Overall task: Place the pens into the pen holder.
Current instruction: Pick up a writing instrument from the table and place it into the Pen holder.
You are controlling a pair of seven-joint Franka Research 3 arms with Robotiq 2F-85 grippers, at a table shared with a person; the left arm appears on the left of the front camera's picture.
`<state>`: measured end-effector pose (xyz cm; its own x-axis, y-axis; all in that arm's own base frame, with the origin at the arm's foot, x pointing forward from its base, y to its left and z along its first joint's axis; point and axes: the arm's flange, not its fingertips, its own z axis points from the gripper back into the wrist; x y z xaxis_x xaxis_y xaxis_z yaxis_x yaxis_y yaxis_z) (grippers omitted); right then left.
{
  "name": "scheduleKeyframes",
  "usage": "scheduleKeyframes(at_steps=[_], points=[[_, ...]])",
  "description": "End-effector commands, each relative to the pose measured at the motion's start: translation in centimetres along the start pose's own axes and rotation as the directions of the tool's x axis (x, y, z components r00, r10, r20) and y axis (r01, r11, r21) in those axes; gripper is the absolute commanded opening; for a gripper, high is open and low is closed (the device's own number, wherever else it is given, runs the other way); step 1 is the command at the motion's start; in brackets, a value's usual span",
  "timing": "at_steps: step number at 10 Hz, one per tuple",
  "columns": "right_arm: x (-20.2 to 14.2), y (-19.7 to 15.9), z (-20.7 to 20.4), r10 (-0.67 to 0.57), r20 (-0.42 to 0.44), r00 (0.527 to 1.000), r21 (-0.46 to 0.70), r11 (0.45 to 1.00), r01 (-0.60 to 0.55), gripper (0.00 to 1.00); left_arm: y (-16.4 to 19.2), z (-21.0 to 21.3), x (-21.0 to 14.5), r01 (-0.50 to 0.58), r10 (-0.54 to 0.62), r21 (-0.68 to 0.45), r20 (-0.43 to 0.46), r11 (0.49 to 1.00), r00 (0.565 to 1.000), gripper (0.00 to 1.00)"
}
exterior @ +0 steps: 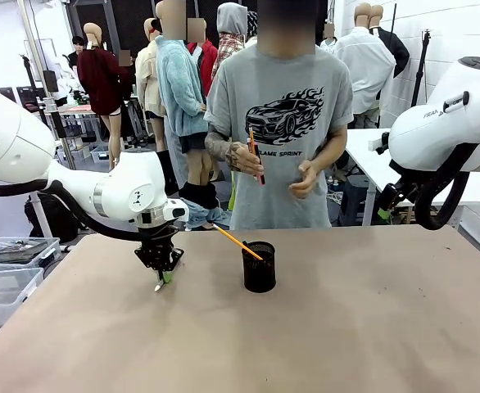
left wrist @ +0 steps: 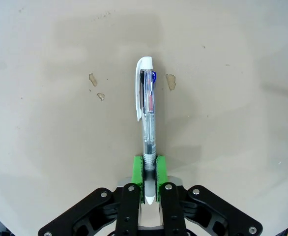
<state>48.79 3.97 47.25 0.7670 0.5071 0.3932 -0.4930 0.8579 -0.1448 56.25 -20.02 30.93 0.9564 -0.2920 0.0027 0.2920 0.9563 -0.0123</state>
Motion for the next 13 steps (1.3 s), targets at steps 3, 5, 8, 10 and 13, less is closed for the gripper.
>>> scheduleKeyframes(at_steps=[3, 5, 8, 10, 13], points=[[0.0, 0.0, 0.1, 0.001, -0.001, 1.000, -0.012, 1.000, -0.001, 1.00, 0.6, 1.1, -2.9, 0.145, -0.136, -0.094, 0.093, 0.985, 0.986, 0.00], [0.0, 0.0, 0.1, 0.001, -0.001, 1.000, -0.012, 1.000, -0.001, 1.00, 1.5, 3.1, -4.9, 0.214, -0.189, -0.109, 0.203, 0.971, 0.961, 0.00], [0.0, 0.0, 0.1, 0.001, -0.001, 1.000, -0.012, 1.000, -0.001, 1.00, 1.5, 4.2, -5.7, 0.383, -0.293, -0.144, 0.425, 0.912, 0.857, 0.00], [0.0, 0.0, 0.1, 0.001, -0.001, 1.000, -0.012, 1.000, -0.001, 1.00, 2.3, 4.9, -6.7, 0.492, -0.325, -0.193, 0.544, 0.849, 0.774, 0.00], [0.0, 0.0, 0.1, 0.001, -0.001, 1.000, -0.012, 1.000, -0.001, 1.00, 8.2, 7.7, -11.1, 0.563, -0.335, -0.142, 0.676, 0.814, 0.656, 0.00]])
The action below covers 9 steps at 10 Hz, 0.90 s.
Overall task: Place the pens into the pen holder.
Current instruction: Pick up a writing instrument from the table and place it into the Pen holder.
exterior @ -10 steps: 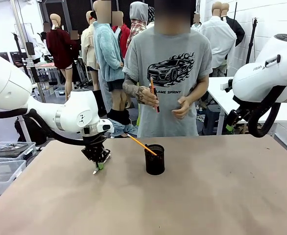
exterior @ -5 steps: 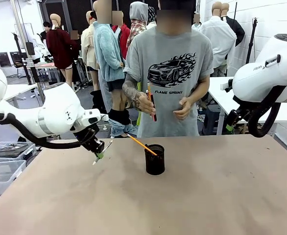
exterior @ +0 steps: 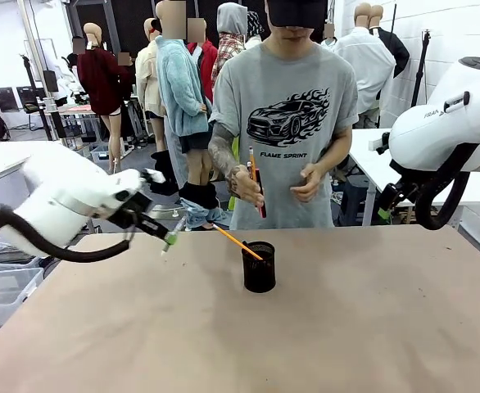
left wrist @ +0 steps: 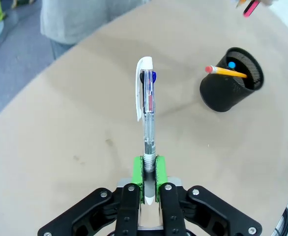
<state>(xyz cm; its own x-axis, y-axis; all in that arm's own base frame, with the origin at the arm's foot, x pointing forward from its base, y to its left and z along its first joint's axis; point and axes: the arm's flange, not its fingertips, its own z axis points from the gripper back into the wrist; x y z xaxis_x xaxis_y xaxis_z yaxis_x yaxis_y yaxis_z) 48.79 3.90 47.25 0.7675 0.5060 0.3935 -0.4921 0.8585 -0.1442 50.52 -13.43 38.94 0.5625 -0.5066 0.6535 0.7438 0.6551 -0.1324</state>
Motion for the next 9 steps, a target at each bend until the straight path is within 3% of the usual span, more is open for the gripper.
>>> scheduleKeyframes(at_steps=[1, 3, 6, 9], points=[[0.0, 0.0, 0.1, 0.002, -0.001, 1.000, -0.012, 1.000, -0.002, 1.00, 2.0, 5.6, -5.4, 0.058, -0.053, -0.040, 0.118, 0.998, 0.992, 0.00], [0.0, 0.0, 0.1, 0.002, -0.001, 1.000, -0.012, 1.000, -0.002, 1.00, 3.3, 10.1, -9.4, 0.139, -0.112, -0.081, 0.275, 0.987, 0.955, 0.00], [0.0, 0.0, 0.1, 0.002, -0.001, 1.000, -0.012, 1.000, -0.002, 1.00, 4.8, 12.9, -13.3, 0.130, -0.078, -0.095, 0.424, 0.987, 0.902, 0.00], [0.0, 0.0, 0.1, 0.002, -0.001, 1.000, -0.012, 1.000, -0.002, 1.00, 1.8, 12.6, -11.9, 0.195, -0.109, -0.112, 0.522, 0.974, 0.846, 0.00]])
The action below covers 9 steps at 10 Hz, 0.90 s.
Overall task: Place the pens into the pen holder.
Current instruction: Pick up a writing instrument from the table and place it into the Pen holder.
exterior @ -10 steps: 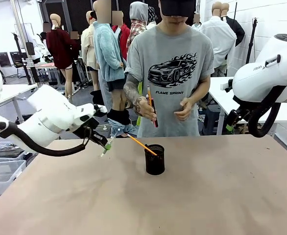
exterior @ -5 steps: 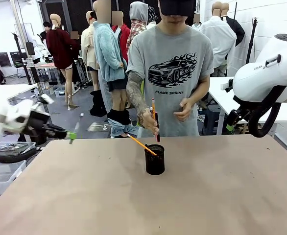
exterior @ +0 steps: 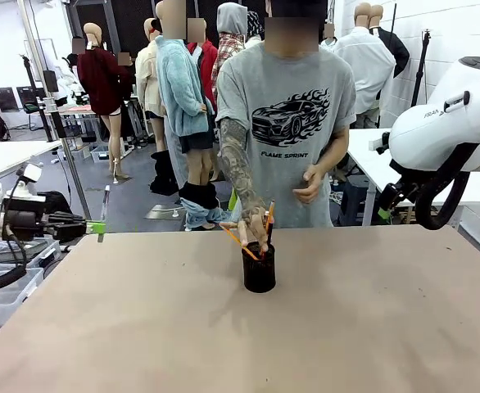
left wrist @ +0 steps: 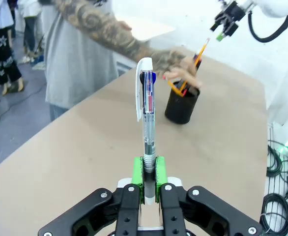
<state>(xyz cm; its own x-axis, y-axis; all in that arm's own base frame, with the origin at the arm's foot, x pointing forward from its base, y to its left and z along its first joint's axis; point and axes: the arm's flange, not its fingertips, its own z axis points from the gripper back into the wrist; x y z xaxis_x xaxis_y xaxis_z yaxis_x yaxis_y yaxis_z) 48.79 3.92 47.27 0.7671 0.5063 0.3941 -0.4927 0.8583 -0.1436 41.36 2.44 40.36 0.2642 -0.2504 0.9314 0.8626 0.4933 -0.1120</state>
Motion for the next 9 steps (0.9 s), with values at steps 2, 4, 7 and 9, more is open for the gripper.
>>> scheduleKeyframes(at_steps=[2, 4, 7, 9], points=[[0.0, 0.0, 0.0, 0.002, -0.002, 1.000, -0.012, 1.000, -0.002, 1.00, -4.8, -3.8, 2.0, 0.045, -0.044, 0.001, 0.168, 0.999, 0.985, 0.00], [0.0, 0.0, 0.0, 0.002, -0.002, 1.000, -0.012, 1.000, -0.002, 1.00, -7.6, -6.3, 3.3, 0.042, -0.041, 0.000, 0.212, 0.999, 0.976, 0.00], [0.0, 0.0, 0.0, 0.002, -0.002, 1.000, -0.012, 1.000, -0.002, 1.00, -11.5, -11.3, 4.8, 0.025, -0.021, -0.018, 0.214, 1.000, 0.977, 0.00], [0.0, 0.0, 0.0, 0.002, -0.002, 1.000, -0.012, 1.000, -0.002, 1.00, -13.3, -13.6, 4.9, -0.004, 0.010, -0.030, 0.208, 1.000, 0.978, 0.00]])
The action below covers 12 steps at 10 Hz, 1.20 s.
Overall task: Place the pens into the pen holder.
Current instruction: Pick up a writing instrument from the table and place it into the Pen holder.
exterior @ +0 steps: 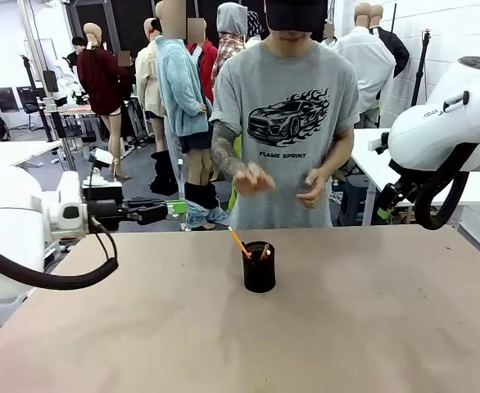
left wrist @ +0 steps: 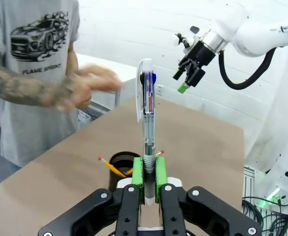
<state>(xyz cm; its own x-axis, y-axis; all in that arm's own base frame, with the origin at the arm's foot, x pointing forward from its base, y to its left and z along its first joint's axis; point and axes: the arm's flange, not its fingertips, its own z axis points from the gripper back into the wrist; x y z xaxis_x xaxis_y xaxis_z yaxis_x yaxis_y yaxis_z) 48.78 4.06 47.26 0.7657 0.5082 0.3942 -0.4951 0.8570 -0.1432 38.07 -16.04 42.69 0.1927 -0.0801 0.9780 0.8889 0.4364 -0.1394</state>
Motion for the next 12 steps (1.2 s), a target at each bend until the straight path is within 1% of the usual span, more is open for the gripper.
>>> scheduleKeyframes(at_steps=[1, 2, 3, 4, 5, 6, 7, 8, 10, 12], points=[[0.0, -0.1, 0.1, 0.000, -0.003, 1.000, -0.014, 1.000, 0.000, 1.00, -1.5, -1.3, -1.5, -0.011, 0.012, 0.039, -0.020, 0.999, 1.000, 0.00], [0.0, -0.1, 0.1, 0.000, -0.003, 1.000, -0.014, 1.000, 0.000, 1.00, -0.9, -0.9, -0.8, -0.002, 0.023, 0.148, -0.140, 0.989, 0.990, 0.00], [0.0, -0.1, 0.1, 0.000, -0.003, 1.000, -0.014, 1.000, 0.000, 1.00, -0.8, -0.9, -0.4, -0.006, 0.006, 0.003, -0.016, 1.000, 1.000, 0.00], [0.0, -0.1, 0.1, 0.000, -0.003, 1.000, -0.014, 1.000, 0.000, 1.00, -0.8, -0.9, -0.4, -0.006, 0.006, 0.003, -0.016, 1.000, 1.000, 0.00], [0.0, -0.1, 0.1, 0.000, -0.003, 1.000, -0.014, 1.000, 0.000, 1.00, -1.0, -1.0, -1.0, 0.003, 0.001, 0.054, -0.074, 0.999, 0.997, 0.00], [0.0, -0.1, 0.1, 0.000, -0.003, 1.000, -0.014, 1.000, 0.000, 1.00, -1.1, -2.2, -1.3, 0.012, -0.013, -0.016, -0.029, 1.000, 0.999, 0.00], [0.0, -0.1, 0.1, 0.000, -0.003, 1.000, -0.014, 1.000, 0.000, 1.00, -0.9, -3.8, -1.5, 0.006, -0.006, -0.063, -0.002, 0.998, 1.000, 0.00], [0.0, -0.1, 0.1, 0.000, -0.003, 1.000, -0.014, 1.000, 0.000, 1.00, -0.8, -5.5, -1.8, -0.008, 0.007, -0.085, -0.001, 0.996, 1.000, 0.00], [0.0, -0.1, 0.1, 0.000, -0.003, 1.000, -0.014, 1.000, 0.000, 1.00, -0.7, -8.9, -2.1, -0.022, 0.021, -0.092, -0.009, 0.996, 1.000, 0.00], [0.0, -0.1, 0.1, 0.000, -0.003, 1.000, -0.014, 1.000, 0.000, 1.00, -0.6, -11.4, -3.1, -0.071, 0.069, -0.088, -0.023, 0.994, 0.997, 0.00]])
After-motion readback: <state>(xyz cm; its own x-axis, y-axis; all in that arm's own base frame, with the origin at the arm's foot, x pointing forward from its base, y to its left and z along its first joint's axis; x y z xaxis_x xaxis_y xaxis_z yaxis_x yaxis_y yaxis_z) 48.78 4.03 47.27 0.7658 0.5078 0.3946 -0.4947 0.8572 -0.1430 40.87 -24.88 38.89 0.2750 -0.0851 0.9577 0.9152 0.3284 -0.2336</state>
